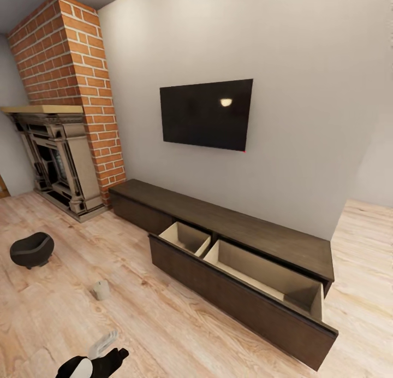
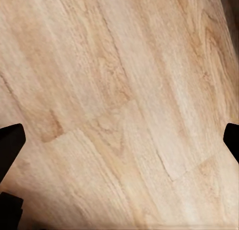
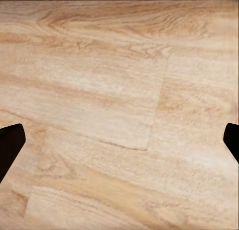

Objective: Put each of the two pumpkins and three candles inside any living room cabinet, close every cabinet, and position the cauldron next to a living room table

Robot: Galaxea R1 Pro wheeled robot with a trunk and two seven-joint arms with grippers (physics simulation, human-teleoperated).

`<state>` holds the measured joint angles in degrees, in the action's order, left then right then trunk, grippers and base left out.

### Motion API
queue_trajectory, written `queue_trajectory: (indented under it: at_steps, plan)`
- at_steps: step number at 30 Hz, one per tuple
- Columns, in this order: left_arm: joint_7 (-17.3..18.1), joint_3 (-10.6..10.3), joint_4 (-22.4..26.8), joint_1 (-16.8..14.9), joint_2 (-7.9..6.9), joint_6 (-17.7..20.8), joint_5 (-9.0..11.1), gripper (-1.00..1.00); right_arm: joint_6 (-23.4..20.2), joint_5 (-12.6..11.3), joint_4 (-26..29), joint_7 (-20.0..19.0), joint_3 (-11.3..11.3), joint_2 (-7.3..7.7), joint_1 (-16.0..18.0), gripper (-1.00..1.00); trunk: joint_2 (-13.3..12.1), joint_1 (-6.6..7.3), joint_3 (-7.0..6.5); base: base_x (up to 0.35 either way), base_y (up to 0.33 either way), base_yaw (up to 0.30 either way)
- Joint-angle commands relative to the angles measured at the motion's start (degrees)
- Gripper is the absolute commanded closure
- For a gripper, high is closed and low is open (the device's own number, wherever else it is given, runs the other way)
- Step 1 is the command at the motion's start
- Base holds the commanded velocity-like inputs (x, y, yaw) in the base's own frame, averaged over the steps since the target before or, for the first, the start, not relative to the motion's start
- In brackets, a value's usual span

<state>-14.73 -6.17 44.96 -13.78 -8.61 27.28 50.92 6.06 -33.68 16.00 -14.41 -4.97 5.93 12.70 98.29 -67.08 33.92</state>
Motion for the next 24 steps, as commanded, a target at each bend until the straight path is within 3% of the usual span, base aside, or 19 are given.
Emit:
queue_trajectory:
  at_steps: [1, 6, 11, 15, 24]
  plan:
    - [-0.57, -0.24, 0.13, -0.02, -0.05, 0.05, 0.59, -1.00, 0.27, -0.60, -0.09, 0.00, -0.49, 0.01, 0.05, -1.00, 0.03, 0.01, 0.06, -0.012, -0.269, 0.000]
    - [-0.57, -0.25, 0.13, -0.02, -0.06, 0.05, 0.55, -1.00, 0.27, -0.60, -0.09, 0.21, -0.56, -0.04, 0.05, -1.00, 0.03, 0.01, 0.06, 0.059, -0.251, 0.000]
    - [-0.57, -0.25, 0.13, -0.02, -0.08, 0.05, 0.50, -1.00, 0.34, 0.19, -0.08, 0.25, -0.56, -0.48, 0.05, -1.00, 0.03, 0.01, 0.06, 0.280, -0.066, 0.000]
    - [-0.57, -0.27, 0.13, -0.02, -0.09, 0.05, 0.49, -1.00, 0.33, 2.84, -0.07, 0.29, -0.50, -0.69, 0.05, -1.00, 0.03, 0.01, 0.06, 0.334, 0.048, 0.000]
    - [-0.57, -0.29, 0.06, -0.02, -0.09, 0.05, 0.57, -1.00, 0.27, 3.47, -0.07, 0.34, -0.48, -0.75, 0.05, -1.00, 0.03, 0.01, 0.06, 0.284, 0.148, 0.000]
